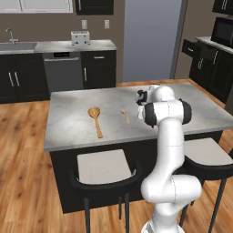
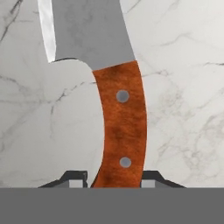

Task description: Pick up the metallic utensils from the counter and place them in the open drawer. Make sure not to pick up any wooden utensils.

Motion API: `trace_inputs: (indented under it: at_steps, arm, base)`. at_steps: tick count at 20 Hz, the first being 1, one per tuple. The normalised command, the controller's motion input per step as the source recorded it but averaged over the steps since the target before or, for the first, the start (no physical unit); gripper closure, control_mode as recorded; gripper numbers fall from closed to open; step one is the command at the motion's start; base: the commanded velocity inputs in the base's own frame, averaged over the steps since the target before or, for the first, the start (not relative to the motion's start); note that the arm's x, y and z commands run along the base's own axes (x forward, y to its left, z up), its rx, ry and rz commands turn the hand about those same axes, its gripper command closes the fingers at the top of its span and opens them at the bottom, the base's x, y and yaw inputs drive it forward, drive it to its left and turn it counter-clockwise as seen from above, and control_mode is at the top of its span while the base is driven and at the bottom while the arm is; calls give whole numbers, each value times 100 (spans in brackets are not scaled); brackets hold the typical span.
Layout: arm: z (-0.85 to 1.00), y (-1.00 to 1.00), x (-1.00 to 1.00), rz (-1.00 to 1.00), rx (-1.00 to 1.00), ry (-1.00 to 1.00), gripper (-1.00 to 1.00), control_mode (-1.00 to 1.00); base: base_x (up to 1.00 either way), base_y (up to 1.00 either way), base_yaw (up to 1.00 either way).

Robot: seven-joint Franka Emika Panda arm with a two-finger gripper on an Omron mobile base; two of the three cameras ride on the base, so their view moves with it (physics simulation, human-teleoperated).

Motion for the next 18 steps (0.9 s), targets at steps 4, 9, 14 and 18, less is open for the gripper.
trace_inputs:
  at_steps: [4,9,14,18]
  arm:
    - [1,0,-21,0,1,-3,100,-100]
    - [66,-12,-95,7,3,-19,100,-100]
    - [78,-5,-100,15,1,-23,100,-100]
    - [49,0,-100,17,0,-18,100,-100]
  base:
    - [0,0,0]
    - [0,0,0]
    - [0,0,0]
    - [0,0,0]
